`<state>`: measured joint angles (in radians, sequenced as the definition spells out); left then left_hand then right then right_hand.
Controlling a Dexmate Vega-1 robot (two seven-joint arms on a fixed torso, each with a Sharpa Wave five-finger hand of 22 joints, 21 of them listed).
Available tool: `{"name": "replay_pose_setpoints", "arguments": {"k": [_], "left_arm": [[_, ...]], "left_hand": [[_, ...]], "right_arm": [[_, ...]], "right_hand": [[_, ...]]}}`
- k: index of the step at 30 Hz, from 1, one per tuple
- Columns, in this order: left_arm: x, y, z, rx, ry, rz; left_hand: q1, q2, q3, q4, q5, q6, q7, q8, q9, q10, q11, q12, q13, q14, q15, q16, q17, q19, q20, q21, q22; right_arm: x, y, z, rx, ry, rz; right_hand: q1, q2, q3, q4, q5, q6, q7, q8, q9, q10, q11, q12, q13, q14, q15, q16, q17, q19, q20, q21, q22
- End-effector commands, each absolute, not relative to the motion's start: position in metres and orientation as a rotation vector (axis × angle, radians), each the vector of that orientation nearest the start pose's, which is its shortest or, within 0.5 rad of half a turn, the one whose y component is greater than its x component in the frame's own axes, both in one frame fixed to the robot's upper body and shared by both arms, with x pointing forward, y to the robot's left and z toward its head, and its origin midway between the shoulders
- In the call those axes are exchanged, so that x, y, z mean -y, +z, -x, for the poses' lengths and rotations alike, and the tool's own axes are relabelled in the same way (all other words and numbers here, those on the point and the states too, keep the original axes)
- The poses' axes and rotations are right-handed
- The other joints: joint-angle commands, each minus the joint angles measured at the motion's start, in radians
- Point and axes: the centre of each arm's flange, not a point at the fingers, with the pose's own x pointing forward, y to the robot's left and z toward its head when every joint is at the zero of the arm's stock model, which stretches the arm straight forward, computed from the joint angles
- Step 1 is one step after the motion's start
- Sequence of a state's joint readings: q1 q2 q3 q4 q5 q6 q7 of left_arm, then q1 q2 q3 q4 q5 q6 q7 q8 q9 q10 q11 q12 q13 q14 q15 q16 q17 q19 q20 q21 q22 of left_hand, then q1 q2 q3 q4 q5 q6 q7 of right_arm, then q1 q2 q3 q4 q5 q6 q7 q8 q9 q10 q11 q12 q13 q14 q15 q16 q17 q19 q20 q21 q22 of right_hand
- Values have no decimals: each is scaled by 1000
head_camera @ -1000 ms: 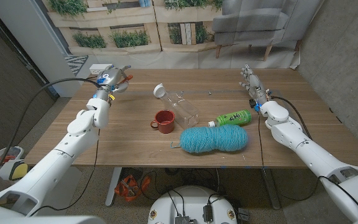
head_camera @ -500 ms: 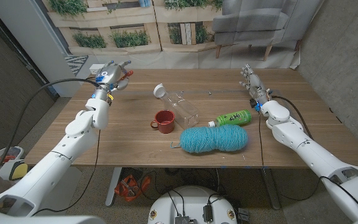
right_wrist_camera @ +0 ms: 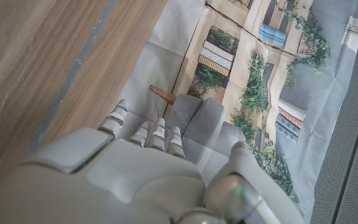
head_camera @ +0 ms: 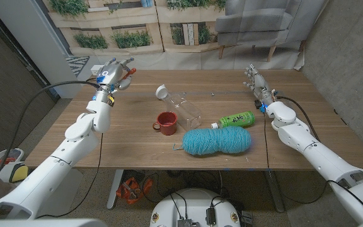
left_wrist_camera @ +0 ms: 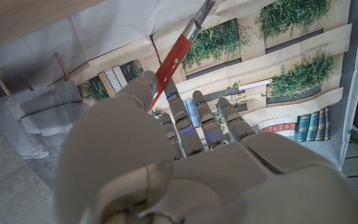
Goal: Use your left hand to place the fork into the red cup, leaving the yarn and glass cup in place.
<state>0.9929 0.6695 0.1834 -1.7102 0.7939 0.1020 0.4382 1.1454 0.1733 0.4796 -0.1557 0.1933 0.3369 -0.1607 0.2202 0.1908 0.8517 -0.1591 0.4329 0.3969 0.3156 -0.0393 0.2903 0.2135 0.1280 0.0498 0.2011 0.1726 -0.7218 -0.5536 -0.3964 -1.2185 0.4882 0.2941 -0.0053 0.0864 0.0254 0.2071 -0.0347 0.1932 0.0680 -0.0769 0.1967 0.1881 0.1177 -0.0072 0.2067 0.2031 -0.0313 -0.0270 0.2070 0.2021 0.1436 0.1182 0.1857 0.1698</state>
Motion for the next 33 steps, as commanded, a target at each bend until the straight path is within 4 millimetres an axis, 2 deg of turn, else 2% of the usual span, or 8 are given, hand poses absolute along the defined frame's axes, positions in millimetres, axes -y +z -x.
{"name": "replay_pose_setpoints", "arguments": {"k": [1,19,24,28,33], "left_arm": [[-334,64,-542,926,659,-1283],[-327,66,-531,988,641,-1223],[-329,69,-531,998,601,-1162],[-328,72,-531,1015,656,-1218],[-329,75,-533,1038,610,-1149]], "left_hand": [[4,-6,-4,-3,9,8,1,4,2,70,-61,4,6,12,-165,-2,3,8,-3,0,2],[7,-4,-5,-4,12,17,-2,3,2,70,-61,2,10,27,-169,3,5,10,-4,0,2],[8,-5,-6,-5,12,19,-3,3,2,71,-61,2,10,29,-170,3,5,10,-4,0,2],[8,-5,-6,-5,13,25,-3,5,2,72,-61,2,11,31,-169,3,5,11,-5,0,2],[10,-5,-7,-6,14,32,1,6,2,74,-61,2,13,35,-170,5,5,14,-4,0,2]], "right_arm": [[317,18,-661,644,122,179],[315,22,-667,638,124,180],[313,23,-671,635,125,185],[312,25,-673,632,126,186],[312,26,-675,630,127,188]], "right_hand": [[-3,3,1,-2,-2,6,-3,3,5,5,1,0,3,3,-13,3,5,3,8,5,2],[-4,4,1,-2,-1,6,-1,3,5,6,3,0,3,3,-13,3,5,2,7,4,2],[-4,4,1,-2,-1,7,-2,3,5,5,2,0,3,3,-14,3,5,1,7,4,2],[-4,5,1,-2,-1,7,-2,3,5,6,3,1,3,3,-13,3,5,1,7,4,2],[-4,5,2,-2,-1,7,-3,3,5,6,2,0,3,3,-12,3,5,1,7,4,2]]}}
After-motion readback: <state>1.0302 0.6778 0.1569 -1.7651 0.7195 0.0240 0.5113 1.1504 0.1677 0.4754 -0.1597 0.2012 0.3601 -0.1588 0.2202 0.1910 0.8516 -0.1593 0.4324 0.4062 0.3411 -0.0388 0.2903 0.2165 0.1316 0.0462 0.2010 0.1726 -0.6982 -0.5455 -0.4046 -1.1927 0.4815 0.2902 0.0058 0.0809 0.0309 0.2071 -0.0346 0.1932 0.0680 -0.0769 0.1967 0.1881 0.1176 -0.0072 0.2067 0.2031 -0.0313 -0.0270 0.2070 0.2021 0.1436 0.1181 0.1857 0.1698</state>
